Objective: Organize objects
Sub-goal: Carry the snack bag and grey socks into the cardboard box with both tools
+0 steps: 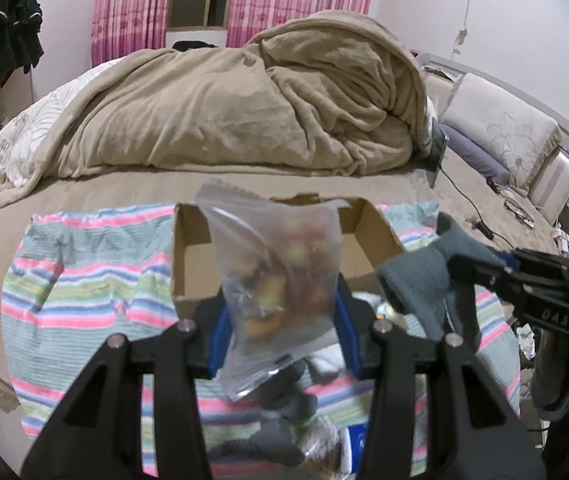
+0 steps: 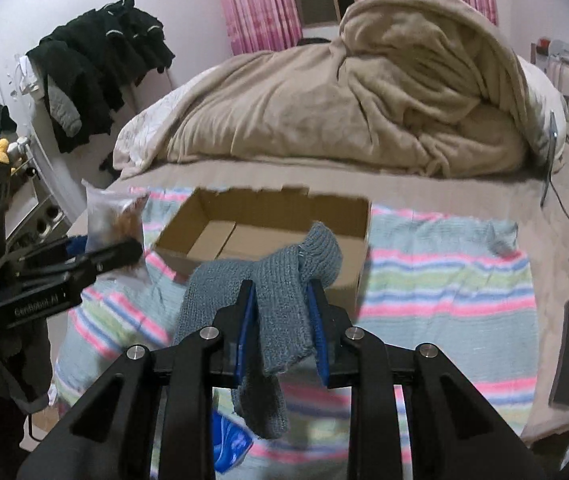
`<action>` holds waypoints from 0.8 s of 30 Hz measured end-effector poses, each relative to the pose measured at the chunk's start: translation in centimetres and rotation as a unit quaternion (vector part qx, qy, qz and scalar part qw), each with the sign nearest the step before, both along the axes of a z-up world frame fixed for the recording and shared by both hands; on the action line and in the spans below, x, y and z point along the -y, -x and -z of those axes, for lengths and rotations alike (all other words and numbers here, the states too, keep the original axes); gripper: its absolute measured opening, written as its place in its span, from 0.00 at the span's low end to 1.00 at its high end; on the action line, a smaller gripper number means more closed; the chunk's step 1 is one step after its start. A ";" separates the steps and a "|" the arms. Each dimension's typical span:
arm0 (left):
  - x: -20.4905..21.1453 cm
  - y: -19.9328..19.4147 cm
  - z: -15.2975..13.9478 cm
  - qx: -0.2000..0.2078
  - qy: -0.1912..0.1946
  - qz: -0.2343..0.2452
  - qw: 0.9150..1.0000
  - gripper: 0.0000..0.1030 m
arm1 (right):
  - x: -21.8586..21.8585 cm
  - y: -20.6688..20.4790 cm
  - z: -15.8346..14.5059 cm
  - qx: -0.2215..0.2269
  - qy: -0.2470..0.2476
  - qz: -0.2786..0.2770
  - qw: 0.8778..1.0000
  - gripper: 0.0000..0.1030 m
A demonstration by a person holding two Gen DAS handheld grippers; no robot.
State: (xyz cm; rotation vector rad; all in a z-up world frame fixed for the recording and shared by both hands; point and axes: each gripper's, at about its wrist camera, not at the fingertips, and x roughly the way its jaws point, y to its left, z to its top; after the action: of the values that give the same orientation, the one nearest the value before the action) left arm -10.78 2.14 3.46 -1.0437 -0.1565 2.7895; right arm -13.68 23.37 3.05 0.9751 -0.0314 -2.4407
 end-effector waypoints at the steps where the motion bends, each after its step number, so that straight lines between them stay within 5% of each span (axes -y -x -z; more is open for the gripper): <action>1: 0.0 0.3 -0.1 -0.002 -0.001 0.000 1.000 0.44 | 0.0 0.3 -0.1 -0.001 0.001 0.000 1.000 0.26; 10: 0.0 4.2 0.7 0.004 -0.007 -0.004 1.000 0.44 | 0.2 4.6 0.3 0.000 0.013 0.014 1.000 0.26; 24: -1.6 9.7 5.1 0.043 -0.003 0.010 0.999 0.44 | 1.5 9.1 5.0 0.035 0.000 0.013 0.999 0.27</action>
State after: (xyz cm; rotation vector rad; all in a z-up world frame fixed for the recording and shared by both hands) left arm -20.44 3.78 -1.61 -1.1589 -0.1635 2.7247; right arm -22.76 21.89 -1.91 1.0678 -0.0685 -2.4295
